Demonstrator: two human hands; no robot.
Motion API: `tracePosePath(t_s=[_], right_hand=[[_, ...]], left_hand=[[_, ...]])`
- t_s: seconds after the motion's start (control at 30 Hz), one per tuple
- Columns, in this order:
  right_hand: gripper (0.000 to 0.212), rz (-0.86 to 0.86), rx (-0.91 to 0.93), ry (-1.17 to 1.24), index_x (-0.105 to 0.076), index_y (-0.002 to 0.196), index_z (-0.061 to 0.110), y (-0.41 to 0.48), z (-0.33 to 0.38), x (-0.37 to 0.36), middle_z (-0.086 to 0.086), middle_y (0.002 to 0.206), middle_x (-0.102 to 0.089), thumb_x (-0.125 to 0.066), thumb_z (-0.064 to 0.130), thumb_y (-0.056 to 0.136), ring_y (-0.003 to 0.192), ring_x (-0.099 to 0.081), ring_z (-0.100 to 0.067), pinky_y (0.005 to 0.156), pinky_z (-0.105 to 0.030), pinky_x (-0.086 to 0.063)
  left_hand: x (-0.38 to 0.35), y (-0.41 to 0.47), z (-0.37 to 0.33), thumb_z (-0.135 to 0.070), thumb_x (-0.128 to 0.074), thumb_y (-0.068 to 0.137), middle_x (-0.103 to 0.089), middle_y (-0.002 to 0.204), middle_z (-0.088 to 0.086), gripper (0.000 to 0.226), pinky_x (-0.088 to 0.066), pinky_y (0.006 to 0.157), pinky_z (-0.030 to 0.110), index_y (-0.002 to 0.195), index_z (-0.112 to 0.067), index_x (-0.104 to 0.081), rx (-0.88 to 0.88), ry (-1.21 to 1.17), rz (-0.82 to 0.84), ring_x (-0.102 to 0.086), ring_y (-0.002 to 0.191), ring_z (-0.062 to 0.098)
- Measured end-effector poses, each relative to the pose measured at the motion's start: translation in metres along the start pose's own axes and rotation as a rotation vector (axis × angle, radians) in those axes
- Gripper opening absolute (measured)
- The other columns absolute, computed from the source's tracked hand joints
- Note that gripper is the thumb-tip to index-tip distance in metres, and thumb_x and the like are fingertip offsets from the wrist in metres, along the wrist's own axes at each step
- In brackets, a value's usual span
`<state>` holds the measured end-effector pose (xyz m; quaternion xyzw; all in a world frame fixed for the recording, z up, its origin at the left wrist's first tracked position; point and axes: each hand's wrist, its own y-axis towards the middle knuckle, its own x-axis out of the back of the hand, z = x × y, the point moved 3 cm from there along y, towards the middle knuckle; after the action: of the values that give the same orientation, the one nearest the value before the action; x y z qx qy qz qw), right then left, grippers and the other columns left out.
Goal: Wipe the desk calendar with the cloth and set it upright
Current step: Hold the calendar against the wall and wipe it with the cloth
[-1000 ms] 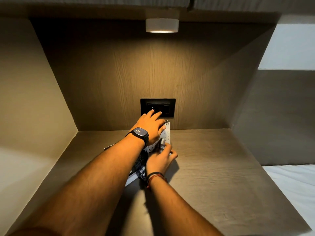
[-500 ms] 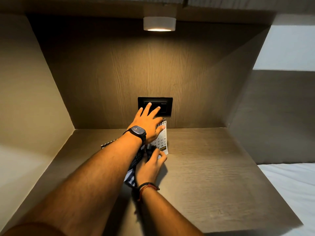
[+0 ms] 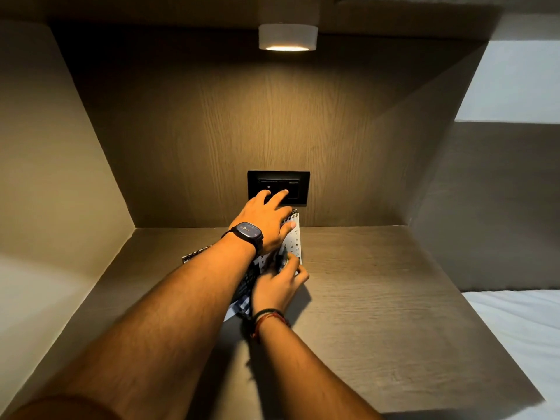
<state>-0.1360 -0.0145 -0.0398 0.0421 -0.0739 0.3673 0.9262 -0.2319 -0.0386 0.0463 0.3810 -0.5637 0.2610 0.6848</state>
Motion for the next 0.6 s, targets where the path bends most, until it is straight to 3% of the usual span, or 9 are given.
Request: tracePosePath(t_s=[0.13, 0.4, 0.6], right_hand=[[0.041, 0.058, 0.112, -0.033, -0.052, 0.116, 0.008, -0.006, -0.003, -0.002, -0.014, 0.124, -0.04, -0.048, -0.01, 0.079, 0.109, -0.054, -0.036, 0.098, -0.048, -0.048], [0.039, 0.062, 0.082, -0.008, -0.05, 0.118, 0.01, -0.007, -0.001, -0.003, -0.013, 0.127, -0.038, -0.05, -0.007, 0.082, 0.111, -0.055, -0.036, 0.097, -0.048, -0.05], [0.038, 0.015, 0.032, 0.032, -0.05, 0.118, 0.009, -0.004, -0.003, -0.004, -0.014, 0.127, -0.038, -0.05, -0.007, 0.083, 0.111, -0.054, -0.035, 0.099, -0.046, -0.049]], left_hand=[[-0.001, 0.0, 0.0, -0.052, -0.028, 0.094, -0.014, 0.159, 0.002, 0.053, -0.024, 0.112, 0.049, 0.138, -0.025, -0.038, -0.013, 0.019, 0.016, -0.014, 0.141, 0.034], [-0.001, 0.0, -0.001, -0.059, -0.022, 0.093, 0.0, 0.16, 0.002, 0.065, -0.007, 0.118, 0.046, 0.148, -0.025, -0.016, -0.035, 0.065, 0.072, 0.002, 0.145, 0.034], [0.0, 0.001, -0.002, -0.059, -0.022, 0.092, 0.003, 0.16, 0.002, 0.066, -0.003, 0.117, 0.044, 0.148, -0.025, -0.014, -0.041, 0.077, 0.084, 0.006, 0.145, 0.033]])
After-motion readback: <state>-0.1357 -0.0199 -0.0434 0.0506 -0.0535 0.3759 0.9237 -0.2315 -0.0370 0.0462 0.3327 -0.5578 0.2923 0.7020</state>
